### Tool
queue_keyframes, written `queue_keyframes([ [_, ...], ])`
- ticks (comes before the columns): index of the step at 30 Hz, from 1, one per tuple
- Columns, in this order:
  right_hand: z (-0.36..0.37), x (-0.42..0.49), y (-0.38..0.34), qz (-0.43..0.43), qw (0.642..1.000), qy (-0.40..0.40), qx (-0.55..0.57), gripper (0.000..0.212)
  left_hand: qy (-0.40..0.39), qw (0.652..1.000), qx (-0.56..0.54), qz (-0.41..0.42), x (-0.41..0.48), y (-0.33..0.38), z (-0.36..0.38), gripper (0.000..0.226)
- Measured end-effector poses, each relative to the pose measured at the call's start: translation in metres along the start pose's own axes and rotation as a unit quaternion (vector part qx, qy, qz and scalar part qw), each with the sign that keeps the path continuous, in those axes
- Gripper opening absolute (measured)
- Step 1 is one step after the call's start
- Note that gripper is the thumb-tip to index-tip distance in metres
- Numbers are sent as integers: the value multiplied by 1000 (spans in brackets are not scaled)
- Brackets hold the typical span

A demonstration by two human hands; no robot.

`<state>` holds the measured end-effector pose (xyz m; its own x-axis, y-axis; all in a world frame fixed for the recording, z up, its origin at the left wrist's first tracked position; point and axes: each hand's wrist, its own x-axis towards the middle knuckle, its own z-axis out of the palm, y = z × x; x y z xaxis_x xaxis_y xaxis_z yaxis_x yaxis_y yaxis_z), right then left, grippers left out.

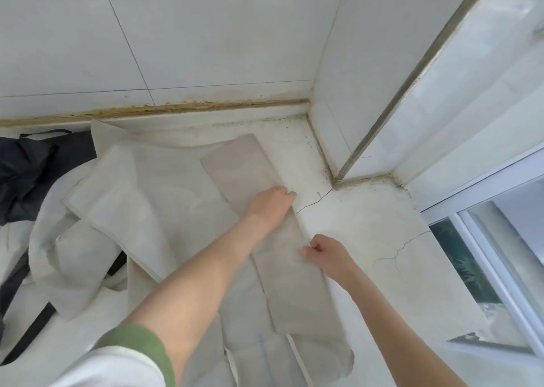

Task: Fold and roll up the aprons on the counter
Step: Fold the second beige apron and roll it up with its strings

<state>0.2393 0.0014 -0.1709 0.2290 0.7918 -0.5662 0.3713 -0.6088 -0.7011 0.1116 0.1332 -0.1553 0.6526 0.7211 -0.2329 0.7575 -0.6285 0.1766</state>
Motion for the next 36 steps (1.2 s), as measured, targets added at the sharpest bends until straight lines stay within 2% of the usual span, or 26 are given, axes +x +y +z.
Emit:
queue_keyframes([
  [3,-12,5,10,15,996,86,-28,28,28,998,-51,-1,2,4,10,52],
  [6,-20,9,16,4,969,205,-134,2,17,995,-45,-84,-7,1,20,60],
  [8,-15,15,22,-77,924,269,-262,30,8,987,-59,-151,-15,-2,29,65],
  [10,-4,23,21,-160,900,250,-319,55,-14,983,-69,-172,-22,-8,43,70],
  [13,9,32,10,-236,874,161,-393,54,-37,982,-90,-163,-32,-18,60,74],
  [16,19,45,5,-229,865,93,-437,57,18,987,-71,-141,-42,-28,71,78],
  [18,23,51,2,-245,858,110,-438,55,77,988,-67,-113,-49,-37,77,82],
  [21,26,61,-13,-267,856,164,-411,47,117,988,-65,-78,-57,-55,80,82],
  [24,25,75,-37,-267,856,177,-406,48,156,979,-54,-123,-52,-66,65,64],
  [27,23,93,-54,-289,855,179,-391,48,109,976,-78,-174,-39,-68,49,69],
  [30,28,111,-65,-298,856,161,-391,49,72,981,-78,-161,-27,-75,54,79],
  [33,29,124,-68,-251,855,144,-431,69,81,981,-56,-169,-14,-85,51,77],
  [36,26,130,-56,-183,856,138,-464,78,80,979,-47,-183,-4,-90,45,58],
])
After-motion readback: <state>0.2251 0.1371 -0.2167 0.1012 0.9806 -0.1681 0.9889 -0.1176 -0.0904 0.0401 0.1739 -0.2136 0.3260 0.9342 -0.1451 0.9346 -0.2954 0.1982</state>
